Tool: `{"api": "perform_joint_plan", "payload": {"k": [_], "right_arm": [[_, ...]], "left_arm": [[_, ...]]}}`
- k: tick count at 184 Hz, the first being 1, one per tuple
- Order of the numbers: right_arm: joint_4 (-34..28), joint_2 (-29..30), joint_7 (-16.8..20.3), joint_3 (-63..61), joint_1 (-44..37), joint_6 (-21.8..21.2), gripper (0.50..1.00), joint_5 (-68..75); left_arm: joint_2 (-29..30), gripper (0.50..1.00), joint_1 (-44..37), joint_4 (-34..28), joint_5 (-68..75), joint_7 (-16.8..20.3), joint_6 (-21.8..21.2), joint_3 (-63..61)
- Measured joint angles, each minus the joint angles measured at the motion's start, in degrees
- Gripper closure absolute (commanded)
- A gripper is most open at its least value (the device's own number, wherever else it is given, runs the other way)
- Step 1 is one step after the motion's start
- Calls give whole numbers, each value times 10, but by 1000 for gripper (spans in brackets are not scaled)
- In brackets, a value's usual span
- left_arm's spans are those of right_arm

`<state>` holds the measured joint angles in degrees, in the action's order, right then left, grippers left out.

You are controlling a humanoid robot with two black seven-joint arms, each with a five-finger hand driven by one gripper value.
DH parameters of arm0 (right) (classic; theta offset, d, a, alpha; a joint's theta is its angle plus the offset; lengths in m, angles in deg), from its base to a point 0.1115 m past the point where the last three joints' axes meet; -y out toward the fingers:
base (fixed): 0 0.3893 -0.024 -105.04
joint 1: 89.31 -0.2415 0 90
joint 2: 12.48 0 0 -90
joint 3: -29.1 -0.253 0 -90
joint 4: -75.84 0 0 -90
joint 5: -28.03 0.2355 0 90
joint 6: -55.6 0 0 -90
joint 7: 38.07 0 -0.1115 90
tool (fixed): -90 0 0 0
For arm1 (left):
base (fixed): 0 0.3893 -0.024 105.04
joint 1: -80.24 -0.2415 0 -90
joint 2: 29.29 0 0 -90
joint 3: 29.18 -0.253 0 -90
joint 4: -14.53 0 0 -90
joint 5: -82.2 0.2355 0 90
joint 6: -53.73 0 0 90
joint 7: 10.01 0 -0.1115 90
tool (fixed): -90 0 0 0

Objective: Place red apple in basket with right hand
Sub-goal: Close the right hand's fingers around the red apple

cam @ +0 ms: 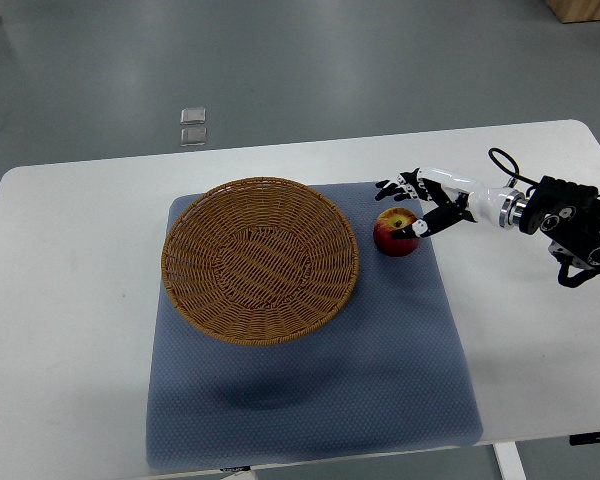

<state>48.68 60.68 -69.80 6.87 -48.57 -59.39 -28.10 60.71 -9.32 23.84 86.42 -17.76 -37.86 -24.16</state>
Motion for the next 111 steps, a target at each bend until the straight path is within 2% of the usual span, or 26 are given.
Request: {"api": "perform_joint_plan", "payload": {"k": [64,111], "right_arm": [[0,-1,-11,58,-3,44,589,-26],[0,0,-18,71,-3,50,589,-34]], "left_arm": [[0,500,0,1,0,0,0,-2],[0,500,0,0,0,0,0,-3]]}}
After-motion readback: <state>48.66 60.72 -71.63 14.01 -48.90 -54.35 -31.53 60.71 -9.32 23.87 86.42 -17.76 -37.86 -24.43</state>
